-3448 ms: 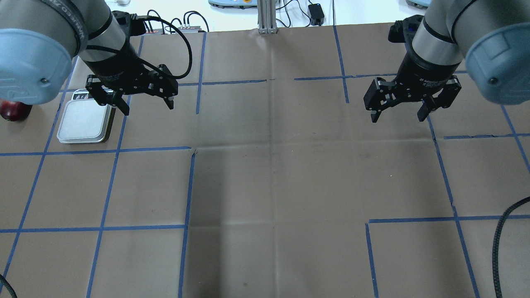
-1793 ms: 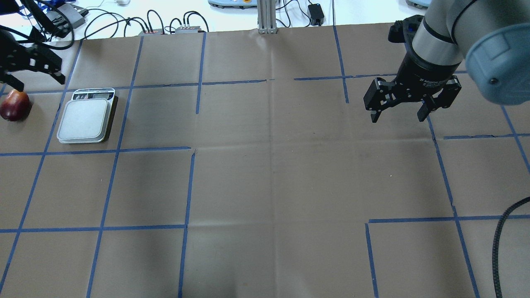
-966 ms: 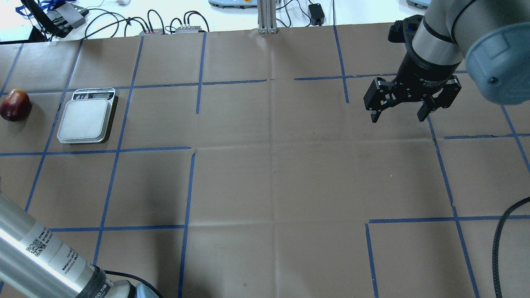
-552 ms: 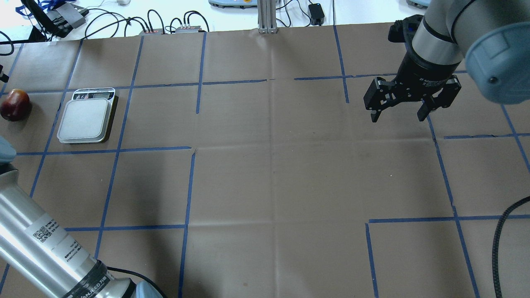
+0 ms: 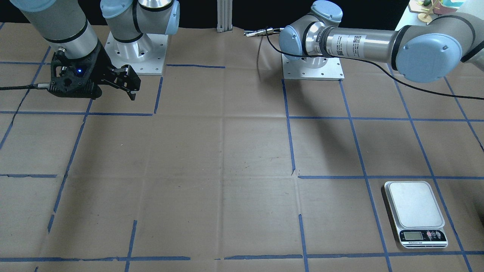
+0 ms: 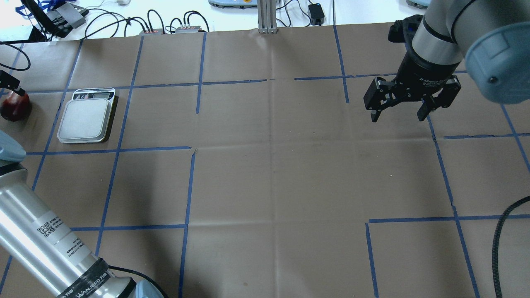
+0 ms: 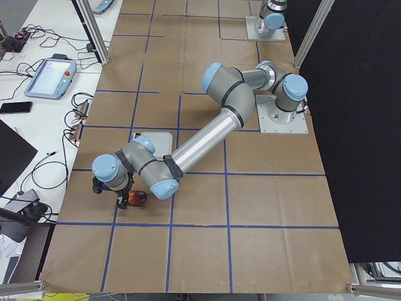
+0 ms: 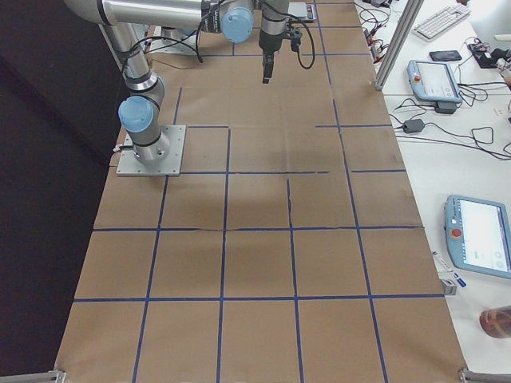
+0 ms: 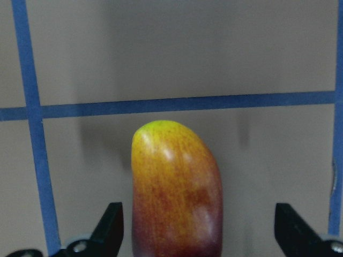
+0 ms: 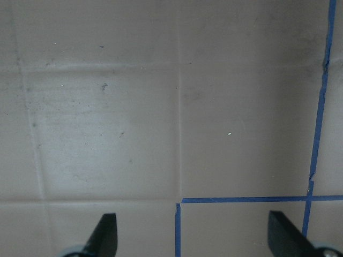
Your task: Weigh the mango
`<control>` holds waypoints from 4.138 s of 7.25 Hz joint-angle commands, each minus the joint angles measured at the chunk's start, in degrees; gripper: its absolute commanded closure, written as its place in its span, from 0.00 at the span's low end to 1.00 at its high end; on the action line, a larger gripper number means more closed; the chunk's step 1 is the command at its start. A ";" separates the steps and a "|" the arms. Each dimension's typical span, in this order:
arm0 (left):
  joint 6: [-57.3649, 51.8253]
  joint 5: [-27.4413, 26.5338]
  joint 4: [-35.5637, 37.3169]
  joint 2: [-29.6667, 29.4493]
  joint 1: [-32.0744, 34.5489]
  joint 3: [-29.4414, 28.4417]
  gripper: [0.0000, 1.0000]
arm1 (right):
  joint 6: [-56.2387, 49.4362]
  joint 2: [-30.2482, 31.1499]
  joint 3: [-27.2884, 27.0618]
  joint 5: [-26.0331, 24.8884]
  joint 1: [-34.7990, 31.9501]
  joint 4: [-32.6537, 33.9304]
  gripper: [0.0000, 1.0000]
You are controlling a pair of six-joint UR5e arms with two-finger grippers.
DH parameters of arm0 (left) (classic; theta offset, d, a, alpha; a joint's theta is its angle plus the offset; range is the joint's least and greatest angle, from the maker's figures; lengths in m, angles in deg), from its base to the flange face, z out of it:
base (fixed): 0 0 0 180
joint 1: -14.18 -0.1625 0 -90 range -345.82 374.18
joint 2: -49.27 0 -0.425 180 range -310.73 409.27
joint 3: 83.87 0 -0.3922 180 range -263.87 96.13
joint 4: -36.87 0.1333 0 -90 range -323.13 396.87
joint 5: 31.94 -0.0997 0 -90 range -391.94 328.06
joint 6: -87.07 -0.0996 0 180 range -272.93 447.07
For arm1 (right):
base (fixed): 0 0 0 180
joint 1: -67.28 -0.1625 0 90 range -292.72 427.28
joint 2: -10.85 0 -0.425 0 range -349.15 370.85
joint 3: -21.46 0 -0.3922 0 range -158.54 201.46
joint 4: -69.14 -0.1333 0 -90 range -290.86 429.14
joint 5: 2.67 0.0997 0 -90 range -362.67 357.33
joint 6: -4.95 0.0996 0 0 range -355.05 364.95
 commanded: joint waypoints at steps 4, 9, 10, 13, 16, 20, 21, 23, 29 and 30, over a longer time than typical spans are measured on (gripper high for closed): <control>0.23 -1.07 -0.60 -1.65 -0.39 -0.02 0.40 | 0.00 0.00 0.00 0.00 0.00 0.00 0.00; 4.00 -0.55 -9.45 11.29 0.31 7.91 0.61 | 0.00 0.00 0.00 0.00 0.00 0.00 0.00; 6.97 -0.11 -8.17 18.84 1.19 18.50 0.60 | 0.00 0.00 0.00 0.00 0.00 0.00 0.00; 21.01 -0.28 11.01 30.41 11.43 42.63 0.56 | 0.00 0.00 0.00 0.00 0.00 0.00 0.00; 24.84 -0.46 17.32 27.01 15.17 45.06 0.55 | 0.00 0.00 0.00 0.00 0.00 0.00 0.00; 24.05 -0.55 17.33 25.86 14.73 44.45 0.06 | 0.00 0.00 0.00 0.00 0.00 0.00 0.00; 24.05 -0.98 17.24 26.03 14.73 44.01 0.00 | 0.00 0.00 0.00 0.00 0.00 0.00 0.00; 24.23 -1.07 16.72 28.22 14.82 43.40 0.00 | 0.00 0.00 0.00 0.00 0.00 0.00 0.00; 49.40 -0.99 -0.16 48.69 31.11 45.32 0.00 | 0.00 0.00 0.00 0.00 0.00 0.00 0.00; 53.45 -0.99 -0.25 49.75 36.73 46.11 0.00 | 0.00 0.00 0.00 0.00 0.00 0.00 0.00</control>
